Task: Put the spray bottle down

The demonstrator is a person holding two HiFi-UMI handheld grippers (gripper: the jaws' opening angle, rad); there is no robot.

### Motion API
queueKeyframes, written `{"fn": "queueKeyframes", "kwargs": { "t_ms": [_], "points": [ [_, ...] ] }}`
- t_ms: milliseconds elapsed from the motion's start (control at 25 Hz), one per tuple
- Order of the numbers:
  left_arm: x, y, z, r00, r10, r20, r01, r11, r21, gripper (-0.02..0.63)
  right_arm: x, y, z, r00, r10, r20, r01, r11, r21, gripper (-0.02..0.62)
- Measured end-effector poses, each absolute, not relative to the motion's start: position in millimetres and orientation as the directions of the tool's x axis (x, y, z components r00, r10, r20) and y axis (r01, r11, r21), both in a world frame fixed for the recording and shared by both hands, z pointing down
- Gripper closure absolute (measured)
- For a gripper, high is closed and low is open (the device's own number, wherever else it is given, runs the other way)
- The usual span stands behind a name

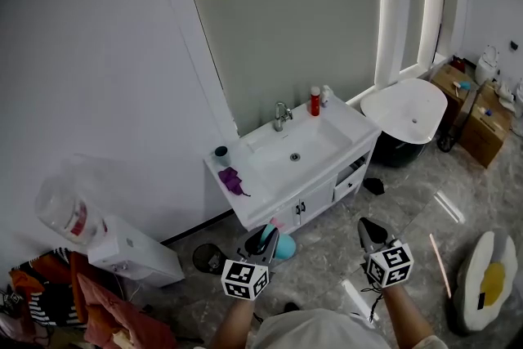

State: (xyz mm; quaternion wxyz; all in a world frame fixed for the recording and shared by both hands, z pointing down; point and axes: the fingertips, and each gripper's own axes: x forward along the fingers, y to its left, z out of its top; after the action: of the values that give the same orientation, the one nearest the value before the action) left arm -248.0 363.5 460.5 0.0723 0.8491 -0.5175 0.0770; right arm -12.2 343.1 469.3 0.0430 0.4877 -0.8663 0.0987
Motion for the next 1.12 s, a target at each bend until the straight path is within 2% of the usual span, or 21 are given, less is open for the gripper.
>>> {"fn": "queueKeyframes", "kwargs": {
  "t_ms": [520,1120],
  "points": [
    [-285,348,474,0.51,-0.829,0.229,-0.856,-0.515,0.043,0.522,-63,337,480,-0.502,-0.843,0.194,-0.865,0.488,-0.117,0.584],
    [-290,312,493,0.532,-0.809,0.249,-0.844,-0.532,0.075,0.522,-72,305,499,-0.49,-0.842,0.228,-0.872,0.469,-0.141,0.584]
  ]
}}
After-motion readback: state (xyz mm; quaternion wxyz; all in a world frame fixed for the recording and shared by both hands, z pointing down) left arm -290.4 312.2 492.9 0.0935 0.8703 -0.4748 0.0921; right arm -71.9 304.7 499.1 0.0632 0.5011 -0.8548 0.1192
